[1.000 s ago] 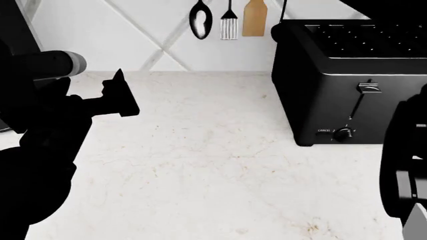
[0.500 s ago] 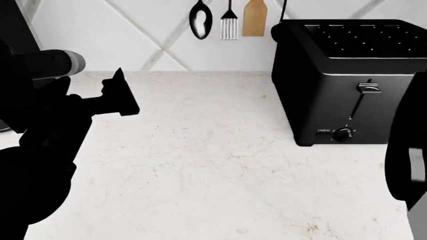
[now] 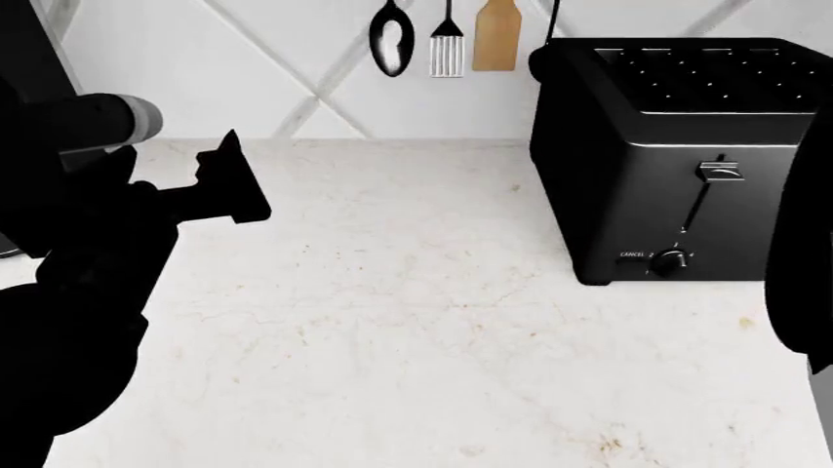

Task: Pick the cherry from the counter and place it in the cabinet.

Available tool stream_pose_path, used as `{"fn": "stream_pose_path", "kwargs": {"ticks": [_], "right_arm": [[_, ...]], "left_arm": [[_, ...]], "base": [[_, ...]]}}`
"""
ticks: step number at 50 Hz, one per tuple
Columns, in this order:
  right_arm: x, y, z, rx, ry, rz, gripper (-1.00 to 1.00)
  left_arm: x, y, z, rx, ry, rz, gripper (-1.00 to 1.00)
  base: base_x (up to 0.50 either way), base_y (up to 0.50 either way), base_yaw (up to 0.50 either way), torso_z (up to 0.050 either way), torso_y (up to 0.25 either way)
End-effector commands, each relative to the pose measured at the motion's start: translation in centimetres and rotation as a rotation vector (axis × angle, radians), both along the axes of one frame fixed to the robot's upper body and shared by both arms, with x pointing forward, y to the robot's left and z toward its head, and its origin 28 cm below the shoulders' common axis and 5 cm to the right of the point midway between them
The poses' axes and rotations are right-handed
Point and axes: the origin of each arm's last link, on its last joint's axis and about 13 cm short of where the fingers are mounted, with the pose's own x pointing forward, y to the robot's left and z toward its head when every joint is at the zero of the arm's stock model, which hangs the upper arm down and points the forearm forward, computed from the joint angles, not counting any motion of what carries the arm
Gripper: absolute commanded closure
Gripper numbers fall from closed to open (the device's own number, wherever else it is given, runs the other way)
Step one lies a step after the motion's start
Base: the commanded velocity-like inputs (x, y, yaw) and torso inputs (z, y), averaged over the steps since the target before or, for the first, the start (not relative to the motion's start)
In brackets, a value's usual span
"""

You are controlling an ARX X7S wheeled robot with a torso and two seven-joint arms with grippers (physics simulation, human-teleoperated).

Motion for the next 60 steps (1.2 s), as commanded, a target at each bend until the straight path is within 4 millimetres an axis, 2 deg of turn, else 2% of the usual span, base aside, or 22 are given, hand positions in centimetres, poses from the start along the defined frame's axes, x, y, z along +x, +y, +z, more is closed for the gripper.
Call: {"fn": "stream_pose_path", "kwargs": {"ticks": [1, 21, 30, 45, 54, 60], "right_arm": [[0.9, -0.2, 2.0, 0.084, 0.000, -0.060, 1.00], [3.6, -0.1, 5.0, 0.174, 0.054, -0.207, 1.00], [4.3, 0.4, 4.3, 0.162, 0.116, -0.315, 1.00], [3.5, 0.5, 5.2, 0.213, 0.202, -0.515, 1.00], [2.3, 0.5, 6.1, 0.207, 0.290, -0.625, 1.00], [2.3, 0.7, 5.5, 0.158, 0.381, -0.702, 1.00]], "left_arm": [[-0.1, 0.0, 0.0, -0.003, -0.001, -0.002, -1.00], [0.0, -0.1, 0.0, -0.007, -0.002, -0.004, -1.00], [-0.1, 0.0, 0.0, -0.012, -0.002, -0.005, -1.00], [-0.2, 0.1, -0.1, -0.024, -0.001, -0.002, -1.00], [-0.3, 0.1, -0.2, -0.032, -0.001, -0.003, -1.00], [-0.4, 0.1, -0.2, -0.039, -0.005, -0.002, -1.00]], "base": [[0.00, 0.00, 0.00, 0.000, 0.000], [0.00, 0.00, 0.00, 0.000, 0.000], [0.00, 0.00, 0.00, 0.000, 0.000], [0.00, 0.00, 0.00, 0.000, 0.000], [0.00, 0.00, 0.00, 0.000, 0.000], [0.00, 0.00, 0.00, 0.000, 0.000]]}}
